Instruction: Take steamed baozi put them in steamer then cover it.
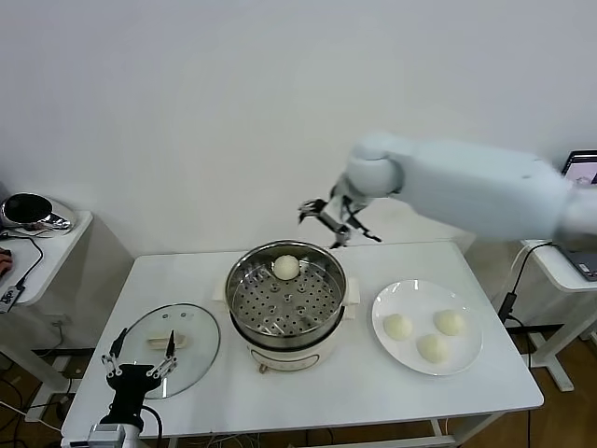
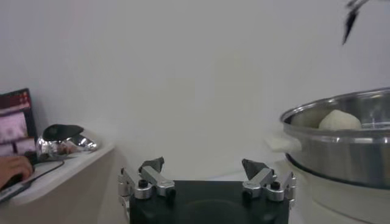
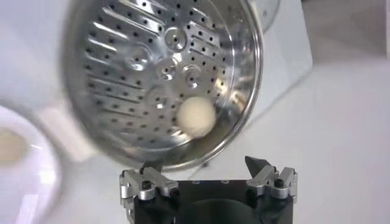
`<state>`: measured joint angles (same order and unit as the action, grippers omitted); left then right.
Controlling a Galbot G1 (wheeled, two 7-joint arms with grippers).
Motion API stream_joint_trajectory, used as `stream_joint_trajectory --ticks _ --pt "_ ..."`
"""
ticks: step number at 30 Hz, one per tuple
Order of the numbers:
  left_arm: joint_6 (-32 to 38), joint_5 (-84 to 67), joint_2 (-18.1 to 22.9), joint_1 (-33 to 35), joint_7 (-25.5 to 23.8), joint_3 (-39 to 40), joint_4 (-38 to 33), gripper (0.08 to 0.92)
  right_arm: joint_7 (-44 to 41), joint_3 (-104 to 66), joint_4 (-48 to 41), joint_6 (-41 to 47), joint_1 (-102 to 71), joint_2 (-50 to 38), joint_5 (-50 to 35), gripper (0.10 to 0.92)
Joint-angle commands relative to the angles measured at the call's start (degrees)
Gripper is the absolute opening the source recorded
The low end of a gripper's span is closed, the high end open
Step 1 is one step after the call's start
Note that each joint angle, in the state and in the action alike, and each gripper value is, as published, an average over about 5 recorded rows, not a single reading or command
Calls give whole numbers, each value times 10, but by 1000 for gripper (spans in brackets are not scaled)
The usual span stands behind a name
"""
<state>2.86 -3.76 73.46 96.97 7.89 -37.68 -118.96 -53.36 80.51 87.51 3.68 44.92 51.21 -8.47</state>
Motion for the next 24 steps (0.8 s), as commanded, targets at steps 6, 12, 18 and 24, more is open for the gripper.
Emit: stream_joint_trajectory --ticks 6,12,18,24 --pt "-5 10 0 1 2 10 -8 823 -13 6 116 149 -69 -242 -20 823" --pt "-4 16 8 0 4 12 0 823 -12 -76 56 131 -205 -249 30 823" --pt "-5 22 15 -7 5 13 3 823 -6 -164 0 125 -314 -219 73 823" --pt "-7 22 13 -12 5 10 9 823 -3 -208 -50 118 -378 -169 117 823"
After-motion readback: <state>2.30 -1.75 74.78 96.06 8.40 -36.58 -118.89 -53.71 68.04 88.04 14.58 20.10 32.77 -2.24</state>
